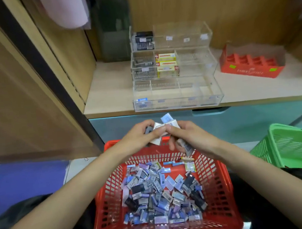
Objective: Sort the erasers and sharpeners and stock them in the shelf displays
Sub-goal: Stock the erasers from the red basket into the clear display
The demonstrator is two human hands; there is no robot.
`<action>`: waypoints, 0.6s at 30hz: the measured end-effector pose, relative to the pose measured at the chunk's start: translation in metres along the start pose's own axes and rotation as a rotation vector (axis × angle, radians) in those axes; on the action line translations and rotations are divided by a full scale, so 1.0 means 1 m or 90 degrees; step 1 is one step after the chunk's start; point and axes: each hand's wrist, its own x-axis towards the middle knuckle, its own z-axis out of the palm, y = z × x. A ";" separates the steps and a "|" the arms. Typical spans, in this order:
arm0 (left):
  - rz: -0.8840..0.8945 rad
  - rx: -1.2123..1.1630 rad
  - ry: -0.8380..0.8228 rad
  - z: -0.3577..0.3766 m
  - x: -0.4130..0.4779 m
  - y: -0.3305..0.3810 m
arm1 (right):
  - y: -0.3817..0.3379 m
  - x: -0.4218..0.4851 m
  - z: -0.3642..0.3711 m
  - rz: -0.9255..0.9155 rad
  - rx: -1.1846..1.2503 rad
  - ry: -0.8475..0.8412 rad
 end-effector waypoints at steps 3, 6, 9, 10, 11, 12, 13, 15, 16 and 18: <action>0.008 -0.030 0.030 -0.012 0.002 0.009 | -0.017 0.006 -0.003 0.006 0.029 -0.017; 0.004 -0.132 0.060 -0.028 0.007 0.011 | -0.024 0.016 -0.016 -0.012 0.098 0.047; -0.016 -0.163 0.138 -0.041 0.016 0.009 | -0.026 0.021 -0.028 -0.036 0.103 0.101; -0.024 -0.168 0.150 -0.044 0.018 0.009 | -0.026 0.022 -0.031 -0.042 0.084 0.121; -0.031 -0.176 0.155 -0.046 0.020 0.010 | -0.027 0.022 -0.032 -0.046 0.052 0.140; -0.033 -0.183 0.155 -0.046 0.022 0.011 | -0.028 0.022 -0.032 -0.054 0.012 0.163; -0.035 -0.186 0.153 -0.047 0.022 0.010 | -0.030 0.021 -0.032 -0.067 -0.023 0.183; -0.030 -0.181 0.147 -0.045 0.021 0.012 | -0.033 0.022 -0.032 -0.112 -0.057 0.214; -0.020 -0.179 0.145 -0.045 0.021 0.013 | -0.033 0.023 -0.033 -0.134 -0.064 0.224; 0.011 -0.166 0.143 -0.044 0.023 0.015 | -0.036 0.023 -0.035 -0.149 -0.075 0.240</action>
